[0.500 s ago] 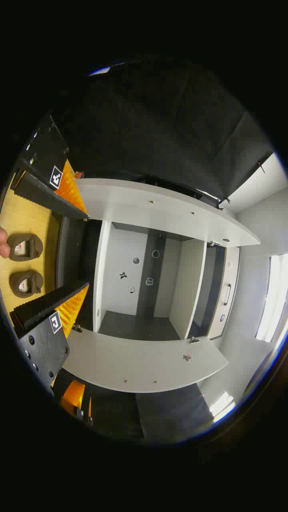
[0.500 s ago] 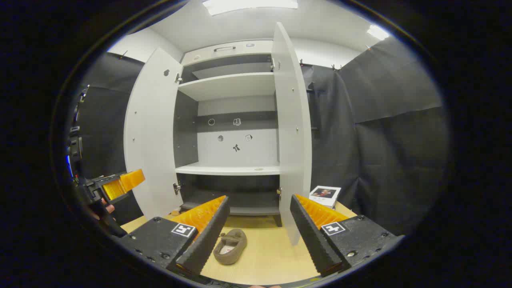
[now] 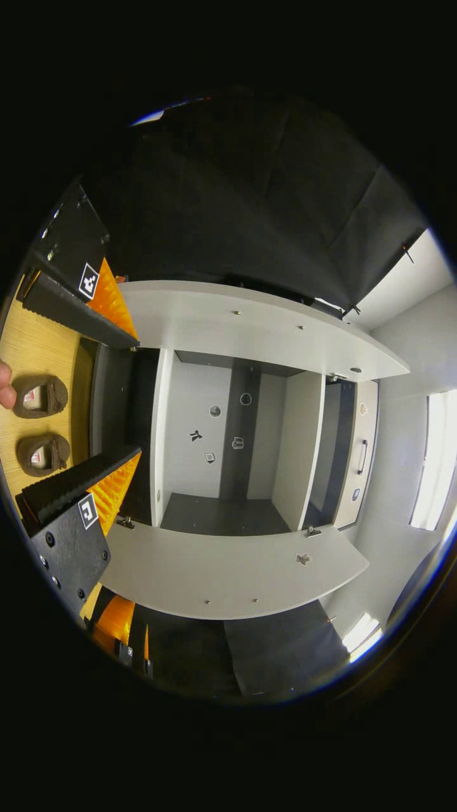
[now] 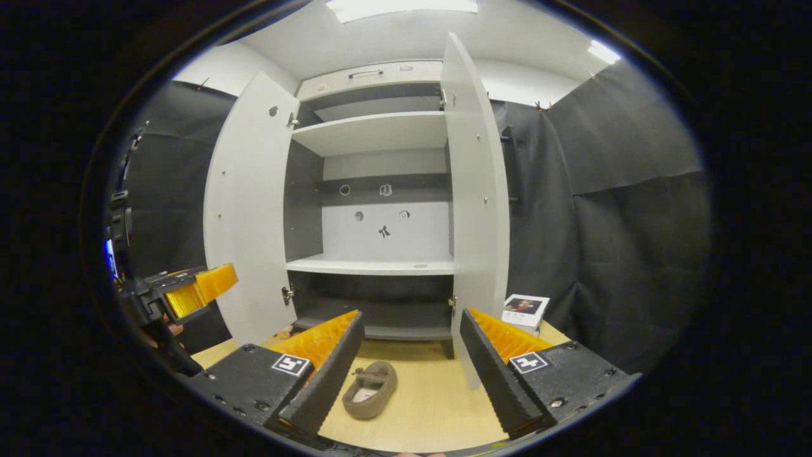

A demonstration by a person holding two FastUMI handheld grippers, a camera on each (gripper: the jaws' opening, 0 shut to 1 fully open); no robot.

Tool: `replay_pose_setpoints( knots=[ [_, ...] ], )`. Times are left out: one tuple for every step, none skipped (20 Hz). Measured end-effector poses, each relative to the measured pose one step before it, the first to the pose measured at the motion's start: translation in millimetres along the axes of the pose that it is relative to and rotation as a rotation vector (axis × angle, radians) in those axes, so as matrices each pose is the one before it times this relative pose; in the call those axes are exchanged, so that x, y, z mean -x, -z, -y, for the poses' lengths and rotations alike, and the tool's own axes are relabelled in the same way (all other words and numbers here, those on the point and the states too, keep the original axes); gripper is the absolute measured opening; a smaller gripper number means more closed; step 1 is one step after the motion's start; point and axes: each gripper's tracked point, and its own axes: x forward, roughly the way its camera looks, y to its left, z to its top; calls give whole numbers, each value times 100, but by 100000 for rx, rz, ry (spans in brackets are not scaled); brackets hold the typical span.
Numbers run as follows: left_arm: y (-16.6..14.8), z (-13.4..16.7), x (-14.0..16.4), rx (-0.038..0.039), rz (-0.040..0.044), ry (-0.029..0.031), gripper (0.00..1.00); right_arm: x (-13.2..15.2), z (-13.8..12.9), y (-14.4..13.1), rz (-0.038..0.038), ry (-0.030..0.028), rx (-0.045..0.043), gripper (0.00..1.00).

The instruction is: Grab one shoe with the right hand and put it into the shoe cabinet, grab the other shoe with the left hand and put it into the shoe cabinet; then close the right door with the right hand and the left door with the left hand.

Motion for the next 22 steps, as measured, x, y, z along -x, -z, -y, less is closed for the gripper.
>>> replay_pose_setpoints(
  knots=[
    [-22, 140, -70, -117, 43, 270, 95, -6, -110, 98, -140, -139, 338, 96],
    [-22, -13, -4, 53, 29, 135, 95, -63, -11, -51, -160, 66, 179, 96],
    [-88, 47, 131, 91, 166, 86, 95, -18, 16, 12, 9, -8, 11, 96],
    [-32, -72, -64, 16, 206, -144, 95, -129, -97, -44, -88, -175, -131, 96],
    [-26, -166, -15, -116, 74, -317, 95, -99, -67, 103, -343, -204, -32, 96],
    [48, -112, -33, -174, 10, -161, 95, -159, -63, 87, -475, -216, 114, 100],
    [58, -99, -50, -168, -225, -148, 95, -176, -117, 183, -665, -357, 152, 99],
    [125, -110, -23, -49, -419, -218, 95, -179, -131, 99, -769, -438, 220, 99],
    [102, -177, 48, 8, -453, -239, 95, -146, -197, 47, -280, -452, 112, 96],
    [-33, -111, 49, 71, 64, -270, 95, -268, -248, 2, -224, -592, 214, 96],
    [-11, -76, -38, 160, 75, -141, 95, -317, -240, 171, -599, -831, 377, 96],
    [34, -49, -35, 230, 159, -24, 95, -365, -419, 55, -229, -1417, 162, 96],
    [-66, -24, -7, 182, 98, -107, 95, -407, -273, 215, -585, -1067, 333, 96],
    [3, -89, -57, 204, -11, -225, 95, -491, -289, 235, -996, -1006, 537, 96],
    [-18, 86, -3, 174, -75, 334, 95, -482, -414, 446, -1230, -1311, 531, 96],
    [-36, 63, -14, 0, -163, 380, 95, -449, -406, 377, -1039, -1241, 497, 96],
    [-41, -124, -23, -129, -47, -171, 95, -591, -427, 376, -1120, -1240, 837, 100],
    [-54, -84, 7, -45, 251, -389, 95, -604, -418, 304, -645, -1222, 798, 96],
    [-40, -63, -38, 214, 226, -304, 95, -767, -599, 511, -1307, -1412, 1018, 96],
    [-19, -56, 26, 212, 204, -237, 95, -878, -563, 570, -1843, -1465, 625, 96],
    [-59, -256, -29, 69, 37, -466, 95, -812, -477, 856, -2345, -1266, 429, 99],
    [69, -206, 39, -56, -114, -436, 95, -1010, -508, 1000, -2954, -1455, 648, 96]
  ],
)
